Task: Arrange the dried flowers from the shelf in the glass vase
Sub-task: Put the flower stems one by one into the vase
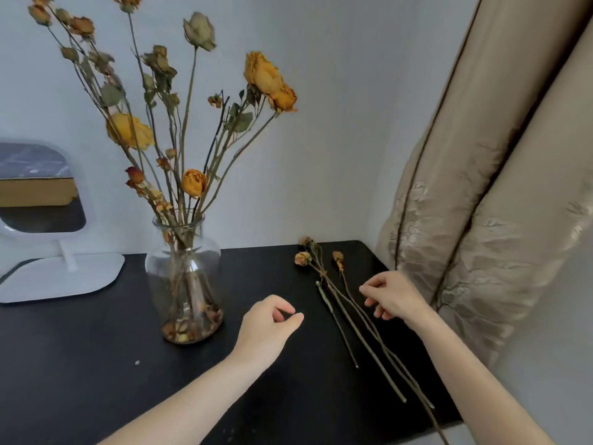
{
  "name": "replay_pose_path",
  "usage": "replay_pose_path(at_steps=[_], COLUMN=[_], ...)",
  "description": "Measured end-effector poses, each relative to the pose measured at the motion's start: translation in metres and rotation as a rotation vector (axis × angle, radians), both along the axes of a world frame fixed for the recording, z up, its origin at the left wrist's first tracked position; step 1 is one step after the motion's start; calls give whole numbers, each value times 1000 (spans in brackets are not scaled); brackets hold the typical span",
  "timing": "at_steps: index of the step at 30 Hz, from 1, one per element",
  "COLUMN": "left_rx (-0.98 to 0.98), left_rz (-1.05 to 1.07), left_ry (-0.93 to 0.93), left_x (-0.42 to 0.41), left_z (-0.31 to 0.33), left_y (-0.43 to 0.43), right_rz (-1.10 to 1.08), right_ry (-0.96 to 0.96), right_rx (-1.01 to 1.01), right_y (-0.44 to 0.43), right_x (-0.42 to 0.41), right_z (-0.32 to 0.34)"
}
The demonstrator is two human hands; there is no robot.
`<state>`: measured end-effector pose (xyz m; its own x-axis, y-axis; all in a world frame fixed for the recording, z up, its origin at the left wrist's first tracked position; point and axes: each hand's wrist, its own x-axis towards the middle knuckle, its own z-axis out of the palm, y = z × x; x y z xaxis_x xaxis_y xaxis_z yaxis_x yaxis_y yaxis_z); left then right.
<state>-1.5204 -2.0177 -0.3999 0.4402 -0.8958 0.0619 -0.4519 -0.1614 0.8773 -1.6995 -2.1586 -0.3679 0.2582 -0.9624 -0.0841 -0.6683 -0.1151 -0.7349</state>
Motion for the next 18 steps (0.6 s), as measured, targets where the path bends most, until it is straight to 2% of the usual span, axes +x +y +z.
replay_pose_path(at_steps=[3, 8, 18], left_rx=[78, 188, 303], left_rz=[-15, 115, 195], left_ry=[-125, -289, -317], left_x=[-17, -33, -39], left_z=[-6, -13, -28], left_y=[-38, -86, -126], right_rz=[-17, 56, 105], right_ry=[82, 157, 281], right_rx=[-18, -55, -26], right_y=[-10, -21, -38], right_x=[-15, -15, 15], right_z=[-17, -28, -34])
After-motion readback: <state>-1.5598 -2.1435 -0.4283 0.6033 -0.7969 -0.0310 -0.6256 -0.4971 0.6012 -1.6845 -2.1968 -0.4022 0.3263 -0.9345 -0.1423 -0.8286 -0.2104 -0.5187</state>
